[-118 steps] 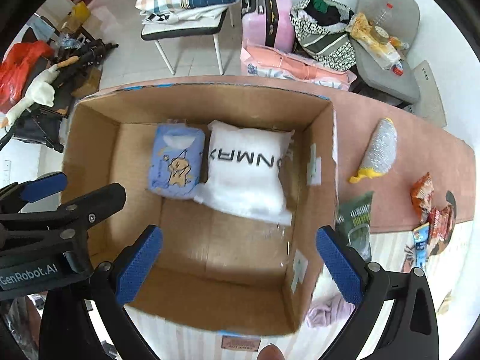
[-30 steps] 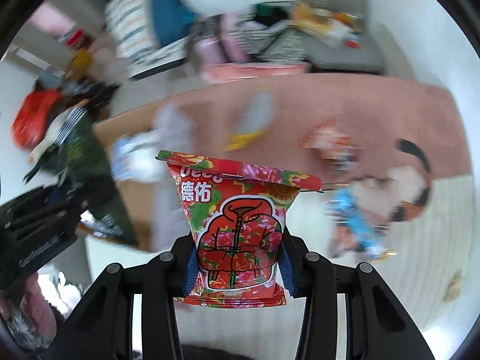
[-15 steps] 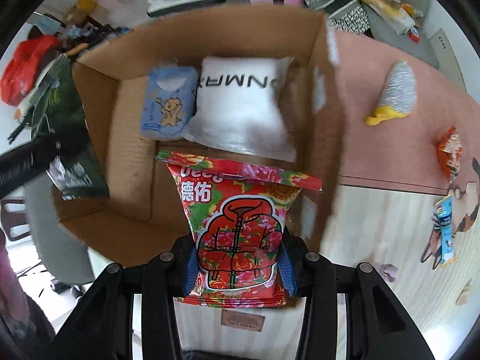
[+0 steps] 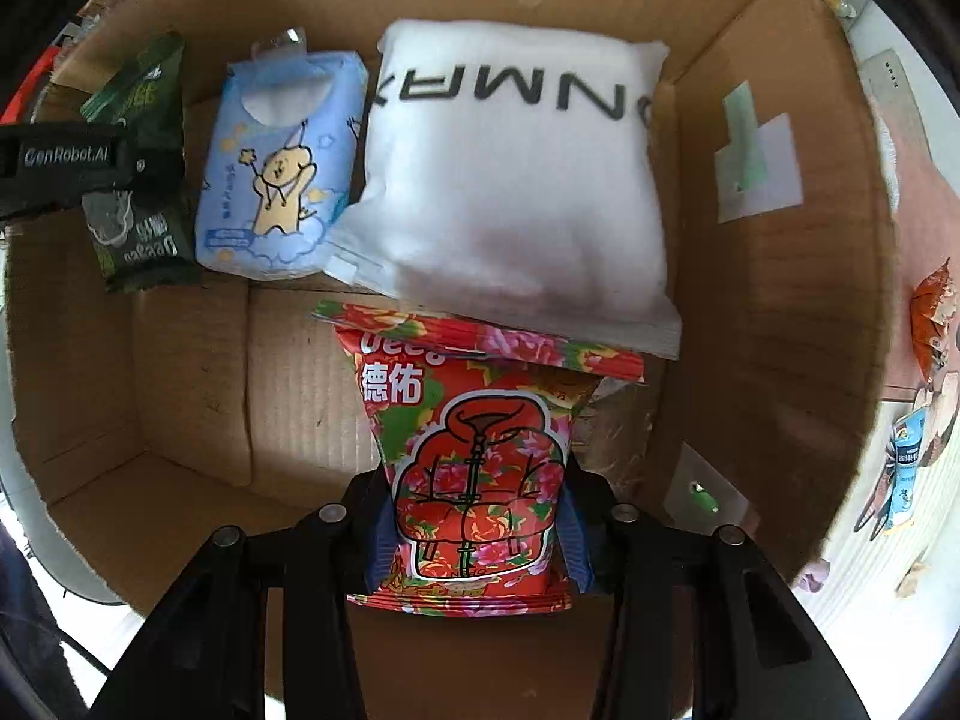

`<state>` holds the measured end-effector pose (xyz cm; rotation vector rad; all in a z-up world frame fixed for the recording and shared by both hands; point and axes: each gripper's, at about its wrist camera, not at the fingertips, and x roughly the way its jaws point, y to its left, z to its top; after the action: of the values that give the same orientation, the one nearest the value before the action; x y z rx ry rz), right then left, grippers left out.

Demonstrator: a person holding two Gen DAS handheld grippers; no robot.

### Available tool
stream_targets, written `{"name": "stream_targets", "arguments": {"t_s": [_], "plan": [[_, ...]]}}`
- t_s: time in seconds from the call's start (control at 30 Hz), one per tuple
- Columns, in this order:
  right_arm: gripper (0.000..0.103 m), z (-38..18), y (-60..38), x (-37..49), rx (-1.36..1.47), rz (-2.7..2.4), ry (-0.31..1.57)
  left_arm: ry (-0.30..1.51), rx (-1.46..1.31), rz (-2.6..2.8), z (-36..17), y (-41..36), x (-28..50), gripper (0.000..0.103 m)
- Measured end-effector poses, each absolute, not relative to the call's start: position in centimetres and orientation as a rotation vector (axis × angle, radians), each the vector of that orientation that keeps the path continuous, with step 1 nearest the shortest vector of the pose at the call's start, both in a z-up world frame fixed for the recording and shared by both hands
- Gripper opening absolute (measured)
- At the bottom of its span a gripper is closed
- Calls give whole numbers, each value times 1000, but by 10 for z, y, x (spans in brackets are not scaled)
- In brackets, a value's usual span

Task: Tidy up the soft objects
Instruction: 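Carry both bags over the box, release them inside, open both tools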

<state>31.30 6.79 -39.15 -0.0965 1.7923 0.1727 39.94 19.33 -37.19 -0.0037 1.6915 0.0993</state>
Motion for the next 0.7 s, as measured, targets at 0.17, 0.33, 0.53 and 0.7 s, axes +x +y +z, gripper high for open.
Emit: {"name": "stream_targets", "arguments": {"t_s": [0.17,0.33,0.53,0.7], "plan": [[48,-403,64,311,-95,165,1814,1711,-75,79,-376,198,404,37],[65,-406,67,314,-88,163,1823,1706,-101,71,-362,200,402,52],[75,-371,67,317,-72,168,1782,1634,-127,40,-319,202,390,69],[81,-328,62,311,-80,168,1702,1547,-118,20,-275,202,363,93]]}}
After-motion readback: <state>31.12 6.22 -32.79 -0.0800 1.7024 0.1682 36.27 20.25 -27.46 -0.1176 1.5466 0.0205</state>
